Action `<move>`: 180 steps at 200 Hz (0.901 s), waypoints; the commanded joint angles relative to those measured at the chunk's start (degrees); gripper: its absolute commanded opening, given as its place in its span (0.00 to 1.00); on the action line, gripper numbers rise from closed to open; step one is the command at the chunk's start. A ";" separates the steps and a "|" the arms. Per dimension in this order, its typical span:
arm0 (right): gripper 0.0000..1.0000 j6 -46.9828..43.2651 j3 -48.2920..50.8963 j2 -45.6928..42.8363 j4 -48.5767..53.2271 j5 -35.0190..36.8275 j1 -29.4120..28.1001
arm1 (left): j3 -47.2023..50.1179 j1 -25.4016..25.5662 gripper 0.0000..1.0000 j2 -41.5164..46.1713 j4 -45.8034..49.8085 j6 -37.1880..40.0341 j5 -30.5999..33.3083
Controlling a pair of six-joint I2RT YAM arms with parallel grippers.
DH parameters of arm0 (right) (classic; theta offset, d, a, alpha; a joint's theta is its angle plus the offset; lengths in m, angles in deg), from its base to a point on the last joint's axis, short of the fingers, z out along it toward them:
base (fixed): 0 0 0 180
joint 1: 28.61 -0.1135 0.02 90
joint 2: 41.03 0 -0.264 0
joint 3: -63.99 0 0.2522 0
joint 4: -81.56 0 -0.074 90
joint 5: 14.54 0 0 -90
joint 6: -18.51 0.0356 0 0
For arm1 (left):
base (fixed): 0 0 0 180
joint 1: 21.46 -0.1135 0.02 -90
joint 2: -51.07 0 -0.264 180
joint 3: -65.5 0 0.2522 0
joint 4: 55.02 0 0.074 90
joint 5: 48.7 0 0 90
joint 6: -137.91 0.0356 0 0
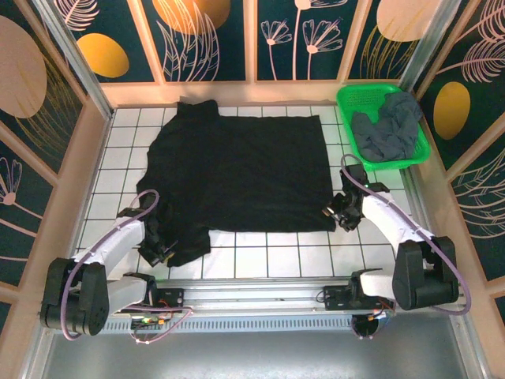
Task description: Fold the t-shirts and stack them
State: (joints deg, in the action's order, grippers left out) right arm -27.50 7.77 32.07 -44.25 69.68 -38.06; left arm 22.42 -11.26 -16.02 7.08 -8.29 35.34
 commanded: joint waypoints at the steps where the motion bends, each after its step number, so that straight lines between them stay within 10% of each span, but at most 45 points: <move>1: 0.49 0.38 1.62 -0.79 0.08 0.63 0.16 | -0.16 0.61 0.00 1.39 -3.43 -2.37 2.29; 180: 0.24 -0.25 5.00 6.42 -7.65 3.63 -3.74 | -5.83 0.61 0.00 9.97 6.76 -6.58 9.47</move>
State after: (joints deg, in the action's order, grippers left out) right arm -26.45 12.80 36.79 -48.58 70.90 -41.36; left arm 18.07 -10.93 -6.58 12.63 -13.32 42.95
